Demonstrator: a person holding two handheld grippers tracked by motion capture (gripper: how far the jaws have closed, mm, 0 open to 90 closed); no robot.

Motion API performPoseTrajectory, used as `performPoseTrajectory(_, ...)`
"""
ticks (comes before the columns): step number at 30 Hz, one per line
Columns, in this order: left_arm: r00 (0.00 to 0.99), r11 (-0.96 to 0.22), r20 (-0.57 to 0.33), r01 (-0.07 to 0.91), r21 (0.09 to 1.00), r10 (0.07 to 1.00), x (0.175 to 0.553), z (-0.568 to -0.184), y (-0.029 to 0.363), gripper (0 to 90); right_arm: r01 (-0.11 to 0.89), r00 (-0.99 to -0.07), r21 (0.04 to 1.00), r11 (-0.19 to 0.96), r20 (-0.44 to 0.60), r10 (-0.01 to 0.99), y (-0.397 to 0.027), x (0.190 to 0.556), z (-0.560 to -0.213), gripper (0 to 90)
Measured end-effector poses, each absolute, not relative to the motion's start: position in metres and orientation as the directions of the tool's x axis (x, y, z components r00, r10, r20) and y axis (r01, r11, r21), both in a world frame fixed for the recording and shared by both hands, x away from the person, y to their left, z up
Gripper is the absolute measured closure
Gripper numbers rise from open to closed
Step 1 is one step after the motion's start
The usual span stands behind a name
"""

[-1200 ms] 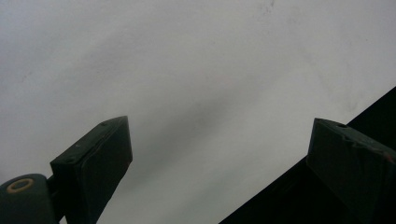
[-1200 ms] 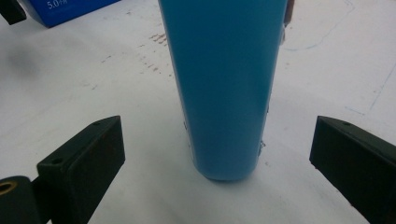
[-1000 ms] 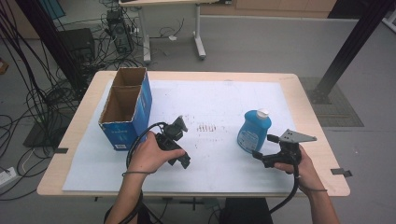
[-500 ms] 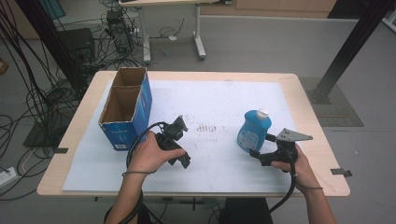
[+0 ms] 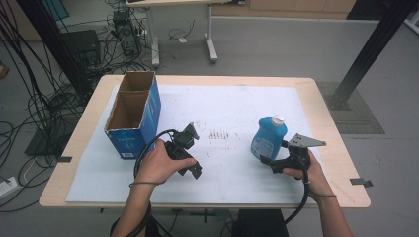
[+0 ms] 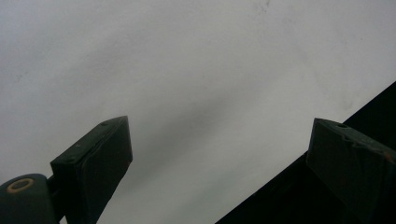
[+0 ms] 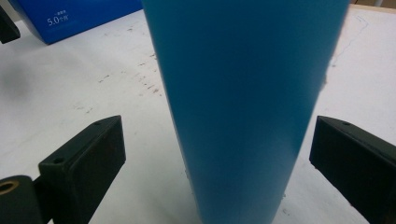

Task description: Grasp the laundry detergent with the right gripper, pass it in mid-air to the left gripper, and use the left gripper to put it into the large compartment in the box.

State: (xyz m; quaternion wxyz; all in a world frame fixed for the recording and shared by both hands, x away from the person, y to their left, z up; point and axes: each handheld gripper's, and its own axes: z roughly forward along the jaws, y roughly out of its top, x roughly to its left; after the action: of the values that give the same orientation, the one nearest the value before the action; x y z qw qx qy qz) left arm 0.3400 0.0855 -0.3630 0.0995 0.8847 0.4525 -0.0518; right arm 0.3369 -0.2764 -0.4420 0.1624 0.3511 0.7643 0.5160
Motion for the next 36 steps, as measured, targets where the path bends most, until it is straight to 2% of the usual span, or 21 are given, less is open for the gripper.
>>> performPoseTrajectory(36,0.585,-0.572,-0.194,0.811,0.123,0.787,0.339,-0.367,0.085,7.4,0.367,-0.670,0.910,0.193,0.114,0.734,-0.271,0.349,-0.449,3.1)
